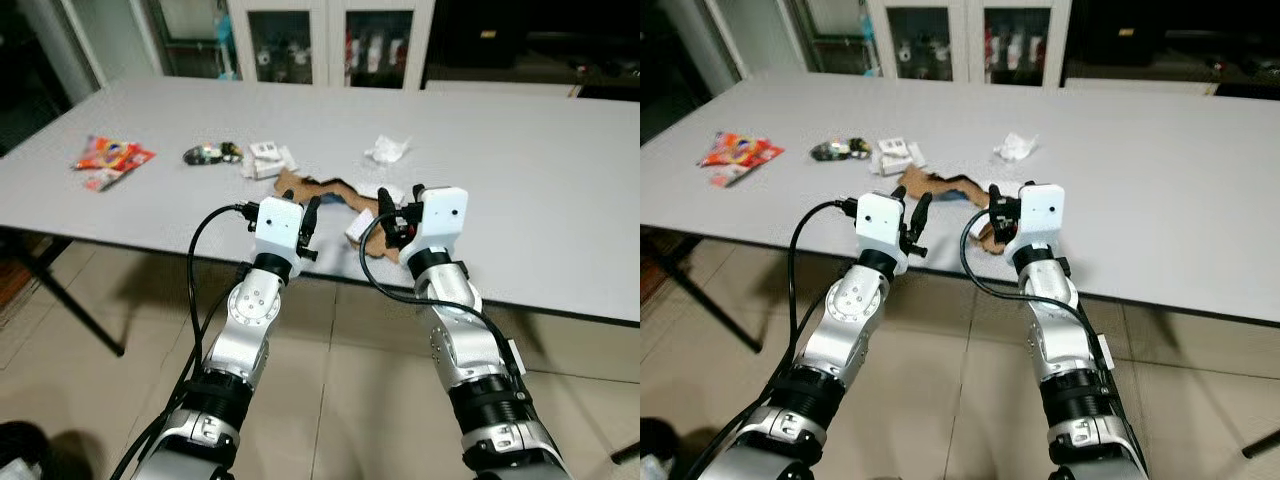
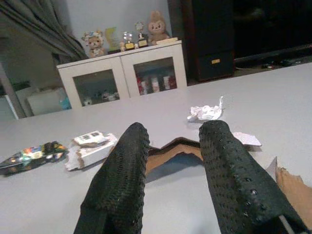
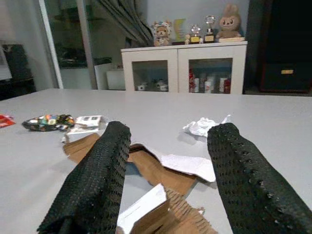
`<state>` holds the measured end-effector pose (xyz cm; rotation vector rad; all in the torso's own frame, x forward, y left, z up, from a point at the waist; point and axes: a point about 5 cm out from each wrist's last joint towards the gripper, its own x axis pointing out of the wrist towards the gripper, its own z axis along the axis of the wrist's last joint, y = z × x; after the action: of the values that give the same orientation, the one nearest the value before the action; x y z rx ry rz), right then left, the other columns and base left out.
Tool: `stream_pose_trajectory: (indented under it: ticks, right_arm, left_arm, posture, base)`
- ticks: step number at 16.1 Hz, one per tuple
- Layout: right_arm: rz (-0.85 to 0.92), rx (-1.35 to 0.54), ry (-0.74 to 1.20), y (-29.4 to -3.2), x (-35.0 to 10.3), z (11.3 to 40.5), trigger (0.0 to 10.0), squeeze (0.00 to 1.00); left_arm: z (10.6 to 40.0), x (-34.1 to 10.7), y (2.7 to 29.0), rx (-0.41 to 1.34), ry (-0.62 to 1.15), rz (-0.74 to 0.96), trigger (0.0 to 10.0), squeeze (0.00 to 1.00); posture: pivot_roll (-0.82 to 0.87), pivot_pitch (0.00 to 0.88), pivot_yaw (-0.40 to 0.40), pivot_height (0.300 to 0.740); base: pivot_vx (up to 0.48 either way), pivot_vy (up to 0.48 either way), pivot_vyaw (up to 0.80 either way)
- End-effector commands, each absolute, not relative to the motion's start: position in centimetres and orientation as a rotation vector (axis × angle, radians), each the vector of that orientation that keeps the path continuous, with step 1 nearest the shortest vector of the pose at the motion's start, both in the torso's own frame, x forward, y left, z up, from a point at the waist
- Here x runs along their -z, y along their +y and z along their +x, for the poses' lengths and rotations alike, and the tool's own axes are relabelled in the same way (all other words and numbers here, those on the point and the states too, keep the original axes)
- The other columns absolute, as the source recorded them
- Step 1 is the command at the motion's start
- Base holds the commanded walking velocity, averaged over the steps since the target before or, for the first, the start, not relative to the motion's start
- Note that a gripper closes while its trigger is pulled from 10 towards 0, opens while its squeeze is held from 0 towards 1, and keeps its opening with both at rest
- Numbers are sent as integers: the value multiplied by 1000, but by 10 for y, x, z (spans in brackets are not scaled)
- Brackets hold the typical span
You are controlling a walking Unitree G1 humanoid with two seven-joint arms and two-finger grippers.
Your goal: Picking trash to rubbish bin
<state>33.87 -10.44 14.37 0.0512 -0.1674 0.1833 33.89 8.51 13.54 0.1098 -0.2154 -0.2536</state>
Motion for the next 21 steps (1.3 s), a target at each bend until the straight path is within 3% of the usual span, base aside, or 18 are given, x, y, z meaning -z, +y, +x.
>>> stream_pose_trajectory:
  ticks: [1,7,21]
  right_arm:
    - [49,-201,-166,-100,-147,340,10000,0]
    - [45,-202,-162,-100,-147,341,10000,0]
    - [50,-197,-172,-100,-149,341,10000,0]
  left_arm:
    - [339,-135,91,234,-212,105,10000,0]
    - [342,-137,96,215,-207,97,10000,0]
    - [342,-144,94,217,-232,104,10000,0]
  posture:
    - [37,6,68,740]
    - [38,11,67,740]
    - [38,8,67,740]
  base:
    - [0,0,0]
    - [105,0,0]
    - [457,0,0]
